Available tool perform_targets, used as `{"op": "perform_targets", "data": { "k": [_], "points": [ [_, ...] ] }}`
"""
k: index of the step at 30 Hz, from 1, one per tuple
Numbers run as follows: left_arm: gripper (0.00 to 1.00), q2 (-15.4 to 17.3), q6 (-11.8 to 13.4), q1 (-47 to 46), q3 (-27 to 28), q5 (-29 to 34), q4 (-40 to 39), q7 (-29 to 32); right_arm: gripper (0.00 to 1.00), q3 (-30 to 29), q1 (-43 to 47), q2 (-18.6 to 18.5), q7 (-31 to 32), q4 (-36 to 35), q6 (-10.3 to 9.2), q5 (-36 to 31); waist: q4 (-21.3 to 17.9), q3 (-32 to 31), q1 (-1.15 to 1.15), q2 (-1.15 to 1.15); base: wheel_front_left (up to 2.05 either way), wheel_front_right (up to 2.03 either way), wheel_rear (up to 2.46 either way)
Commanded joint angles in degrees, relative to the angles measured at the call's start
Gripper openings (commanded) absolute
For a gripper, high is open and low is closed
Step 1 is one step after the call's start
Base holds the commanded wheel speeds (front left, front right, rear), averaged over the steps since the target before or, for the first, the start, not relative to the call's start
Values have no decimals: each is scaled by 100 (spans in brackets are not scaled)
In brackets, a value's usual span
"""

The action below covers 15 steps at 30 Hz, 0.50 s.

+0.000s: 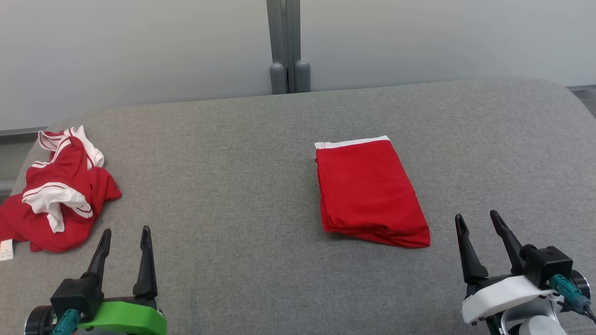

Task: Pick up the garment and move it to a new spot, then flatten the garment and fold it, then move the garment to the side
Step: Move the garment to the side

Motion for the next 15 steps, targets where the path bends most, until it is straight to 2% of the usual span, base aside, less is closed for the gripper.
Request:
{"op": "perform_targets", "data": {
  "k": [1,7,15],
  "points": [
    [100,50,20,94,-7,-71,-25,19,100,1,16,-10,-16,19,1,-8,5,3,0,0,0,0,0],
    [100,65,62,116,-19,-97,-62,46,100,-19,-9,-1,-16,55,1,-27,35,23,0,0,0,0,0],
    [100,39,95,3,-80,-115,-33,23,100,101,-555,-50,-16,265,1,-61,126,164,0,0,0,0,0]
  ]
}}
